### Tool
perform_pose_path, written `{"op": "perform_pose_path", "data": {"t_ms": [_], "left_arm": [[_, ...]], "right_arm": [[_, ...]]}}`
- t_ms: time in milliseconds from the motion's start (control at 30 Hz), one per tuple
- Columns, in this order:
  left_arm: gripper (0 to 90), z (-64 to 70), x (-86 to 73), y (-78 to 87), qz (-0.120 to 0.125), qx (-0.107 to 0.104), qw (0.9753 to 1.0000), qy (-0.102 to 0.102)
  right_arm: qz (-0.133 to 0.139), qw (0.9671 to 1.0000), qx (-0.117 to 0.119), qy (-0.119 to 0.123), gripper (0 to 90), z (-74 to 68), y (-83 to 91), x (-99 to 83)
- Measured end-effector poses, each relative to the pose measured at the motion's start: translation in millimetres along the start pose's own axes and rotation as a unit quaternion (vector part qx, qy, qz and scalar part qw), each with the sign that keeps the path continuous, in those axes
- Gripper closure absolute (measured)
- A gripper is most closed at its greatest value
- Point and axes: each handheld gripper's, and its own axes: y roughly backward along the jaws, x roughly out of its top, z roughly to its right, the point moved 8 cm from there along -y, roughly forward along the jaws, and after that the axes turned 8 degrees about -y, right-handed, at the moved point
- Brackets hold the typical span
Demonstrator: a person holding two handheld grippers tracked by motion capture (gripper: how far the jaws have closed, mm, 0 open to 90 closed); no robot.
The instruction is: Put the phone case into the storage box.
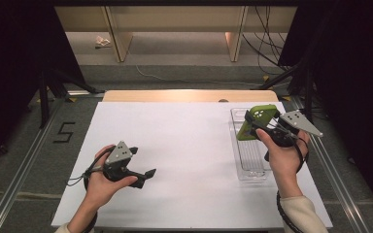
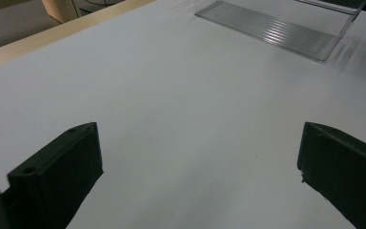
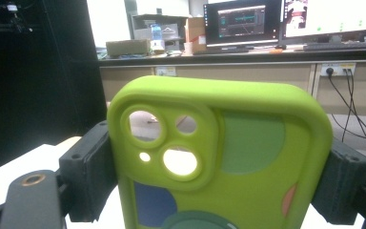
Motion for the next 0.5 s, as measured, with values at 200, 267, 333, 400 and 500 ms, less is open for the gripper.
{"op": "perform_pose_path", "data": {"t_ms": [200, 267, 333, 400, 500], "left_arm": [[0.9, -0.2, 0.2, 0.2, 0.001, 0.000, 1.0000, 0.001], [0.9, -0.3, 0.1, 0.3, 0.001, 0.000, 1.0000, 0.001], [0.9, -0.5, -0.2, 0.2, 0.001, 0.000, 1.0000, 0.001], [0.9, -0.7, -0.4, 0.1, 0.000, 0.001, 1.0000, 0.000], [0.9, -1.1, -0.5, 0.3, 0.001, 0.002, 1.0000, 0.000]], "right_arm": [[-0.002, 1.0000, -0.005, 0.001, 17.7, 2.8, -0.2, -0.9], [-0.001, 1.0000, -0.008, 0.002, 17.7, 4.3, -0.3, -0.8], [-0.002, 0.9999, -0.010, 0.004, 17.7, 5.5, -0.2, -1.1], [-0.003, 0.9999, -0.011, 0.003, 17.7, 6.6, -0.3, -1.6], [-0.003, 0.9999, -0.013, 0.003, 17.7, 8.1, -0.7, -2.3]]}}
